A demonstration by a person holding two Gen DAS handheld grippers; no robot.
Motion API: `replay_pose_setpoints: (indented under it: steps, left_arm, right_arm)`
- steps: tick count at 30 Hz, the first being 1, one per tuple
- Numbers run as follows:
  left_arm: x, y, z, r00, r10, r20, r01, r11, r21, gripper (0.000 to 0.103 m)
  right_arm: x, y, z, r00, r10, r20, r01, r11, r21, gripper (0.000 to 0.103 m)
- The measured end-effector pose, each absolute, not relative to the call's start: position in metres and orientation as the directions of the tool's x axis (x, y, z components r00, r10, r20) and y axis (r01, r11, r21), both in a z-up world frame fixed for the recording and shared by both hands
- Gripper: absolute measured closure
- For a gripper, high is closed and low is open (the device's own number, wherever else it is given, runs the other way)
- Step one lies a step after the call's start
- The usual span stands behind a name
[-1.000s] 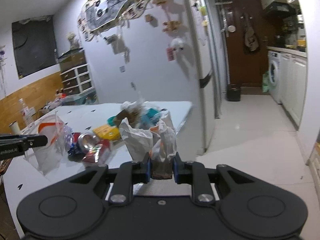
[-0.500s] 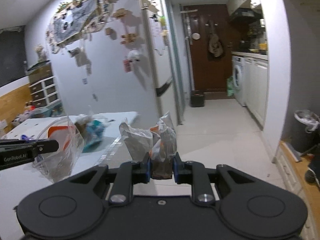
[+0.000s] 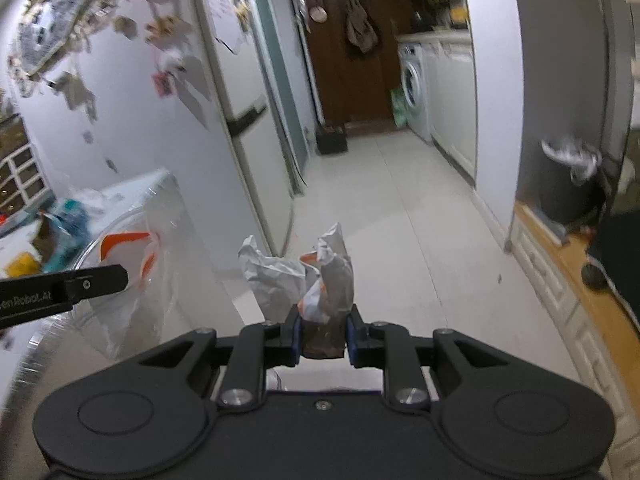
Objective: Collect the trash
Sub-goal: 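Carry both held bags over the yellow trash bin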
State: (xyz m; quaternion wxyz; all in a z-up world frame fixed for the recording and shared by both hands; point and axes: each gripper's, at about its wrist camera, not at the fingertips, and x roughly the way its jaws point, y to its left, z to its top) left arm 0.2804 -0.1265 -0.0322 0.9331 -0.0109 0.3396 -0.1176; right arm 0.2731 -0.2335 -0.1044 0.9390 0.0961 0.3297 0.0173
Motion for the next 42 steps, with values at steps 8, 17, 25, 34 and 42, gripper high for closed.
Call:
replay_pose_setpoints:
  steps: [8, 17, 25, 34, 42]
  left_arm:
    - [0.340, -0.139, -0.126, 0.624, -0.205, -0.754, 0.182, 0.977, -0.115, 0.091]
    - [0.379, -0.135, -0.216, 0.489, -0.195, -0.850, 0.126, 0.980, -0.152, 0.091]
    - [0.398, -0.131, -0.273, 0.382, -0.185, -0.906, 0.080, 0.983, -0.167, 0.091]
    - [0.415, -0.124, -0.320, 0.288, -0.187, -0.939, 0.019, 0.982, -0.190, 0.090]
    - [0.424, -0.113, -0.345, 0.243, -0.178, -0.954, -0.033, 0.981, -0.191, 0.090]
  right_arm:
    - [0.313, -0.252, -0.202, 0.647, 0.054, -0.761, 0.113, 0.980, 0.165, 0.081]
    - [0.353, -0.264, -0.292, 0.468, 0.073, -0.881, 0.185, 0.967, 0.178, 0.081]
    - [0.377, -0.241, -0.340, 0.349, 0.092, -0.932, 0.131, 0.981, 0.146, 0.081]
    - [0.388, -0.227, -0.377, 0.249, 0.100, -0.963, 0.080, 0.989, 0.124, 0.081]
    - [0.400, -0.225, -0.398, 0.230, 0.137, -0.963, 0.055, 0.987, 0.153, 0.078]
